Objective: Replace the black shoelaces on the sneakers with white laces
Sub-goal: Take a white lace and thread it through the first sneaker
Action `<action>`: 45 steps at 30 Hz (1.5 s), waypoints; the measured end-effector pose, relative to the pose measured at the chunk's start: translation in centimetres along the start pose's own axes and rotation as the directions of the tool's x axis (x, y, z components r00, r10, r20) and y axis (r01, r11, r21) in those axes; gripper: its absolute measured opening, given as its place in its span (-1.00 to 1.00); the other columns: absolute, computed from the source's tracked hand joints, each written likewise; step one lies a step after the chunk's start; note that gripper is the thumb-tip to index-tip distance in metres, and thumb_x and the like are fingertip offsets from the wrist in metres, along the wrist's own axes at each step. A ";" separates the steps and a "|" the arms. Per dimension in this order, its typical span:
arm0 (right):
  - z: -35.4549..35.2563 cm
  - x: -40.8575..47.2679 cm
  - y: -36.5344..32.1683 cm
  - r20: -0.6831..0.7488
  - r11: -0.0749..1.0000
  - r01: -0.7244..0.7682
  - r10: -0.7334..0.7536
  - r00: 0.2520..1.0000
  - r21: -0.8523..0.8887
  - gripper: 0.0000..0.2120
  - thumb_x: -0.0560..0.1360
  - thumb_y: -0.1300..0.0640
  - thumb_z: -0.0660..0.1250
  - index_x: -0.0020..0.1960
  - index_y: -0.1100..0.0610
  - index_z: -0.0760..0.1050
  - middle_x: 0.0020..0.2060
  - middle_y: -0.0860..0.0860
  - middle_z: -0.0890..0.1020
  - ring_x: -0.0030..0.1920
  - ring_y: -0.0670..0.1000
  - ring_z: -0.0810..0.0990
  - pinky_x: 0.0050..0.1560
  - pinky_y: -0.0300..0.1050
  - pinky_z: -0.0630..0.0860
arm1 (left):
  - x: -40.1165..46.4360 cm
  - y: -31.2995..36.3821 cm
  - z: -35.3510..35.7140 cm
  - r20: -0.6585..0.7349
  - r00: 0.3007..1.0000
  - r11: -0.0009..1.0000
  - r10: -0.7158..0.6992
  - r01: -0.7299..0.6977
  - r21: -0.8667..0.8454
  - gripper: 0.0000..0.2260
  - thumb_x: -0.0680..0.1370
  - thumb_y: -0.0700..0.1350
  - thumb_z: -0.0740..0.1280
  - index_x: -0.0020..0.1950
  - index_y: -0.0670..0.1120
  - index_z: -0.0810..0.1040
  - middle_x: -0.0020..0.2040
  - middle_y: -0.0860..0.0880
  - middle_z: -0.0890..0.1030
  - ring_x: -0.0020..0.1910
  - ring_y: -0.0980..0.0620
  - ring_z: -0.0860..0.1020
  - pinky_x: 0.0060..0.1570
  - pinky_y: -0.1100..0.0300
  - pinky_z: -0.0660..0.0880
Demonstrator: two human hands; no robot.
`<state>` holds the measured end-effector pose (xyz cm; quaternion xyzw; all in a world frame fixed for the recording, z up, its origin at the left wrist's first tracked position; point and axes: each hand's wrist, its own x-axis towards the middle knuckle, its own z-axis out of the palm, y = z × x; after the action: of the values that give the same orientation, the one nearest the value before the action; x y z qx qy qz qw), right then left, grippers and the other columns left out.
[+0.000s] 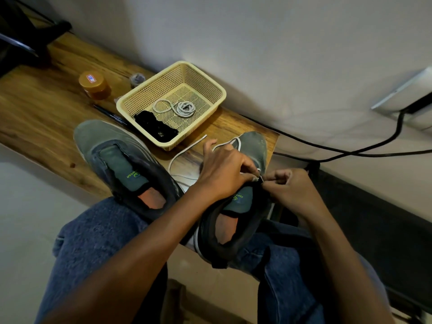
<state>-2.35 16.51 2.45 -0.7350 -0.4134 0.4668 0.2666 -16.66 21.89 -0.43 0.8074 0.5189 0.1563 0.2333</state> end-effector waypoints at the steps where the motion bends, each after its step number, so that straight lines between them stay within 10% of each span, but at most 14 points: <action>1: 0.0 0.0 0.0 0.005 1.000 -0.003 0.003 1.000 0.007 -0.88 0.44 0.35 0.38 -0.20 0.18 0.63 -0.42 0.04 0.62 -0.48 -0.21 0.53 -0.44 -0.38 0.46 | 0.0 -0.1 0.0 0.018 1.000 1.000 0.007 -0.007 -0.004 -0.87 0.46 0.13 0.41 -0.01 0.23 0.66 -0.01 0.12 0.65 0.20 0.16 0.43 0.31 0.08 -0.07; 10: 0.2 0.1 -0.1 0.015 1.000 -0.018 0.018 1.000 0.019 -0.90 0.45 0.37 0.37 -0.15 0.24 0.64 -0.44 0.02 0.61 -0.49 -0.22 0.52 -0.45 -0.39 0.44 | -0.3 0.0 0.5 -0.013 0.999 0.985 -0.041 0.038 -0.166 -0.91 0.46 0.02 0.42 -0.12 0.19 0.54 -0.27 0.24 0.65 0.11 0.25 0.46 0.11 0.13 0.01; 45: 0.7 0.6 0.3 -0.023 0.998 0.011 -0.012 1.000 -0.056 -0.90 0.54 0.33 0.31 -0.04 0.39 0.56 -0.39 0.10 0.61 -0.52 -0.19 0.56 -0.45 -0.38 0.49 | -0.6 0.4 0.7 -0.004 1.000 0.982 -0.030 0.028 -0.189 -0.81 0.46 -0.09 0.43 -0.18 0.16 0.47 -0.23 0.15 0.58 0.07 0.17 0.40 -0.02 0.19 0.00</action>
<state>-2.72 16.90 1.70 -0.7453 -0.4274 0.4446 0.2533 -16.26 21.02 -0.82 0.7734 0.5143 0.2043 0.3092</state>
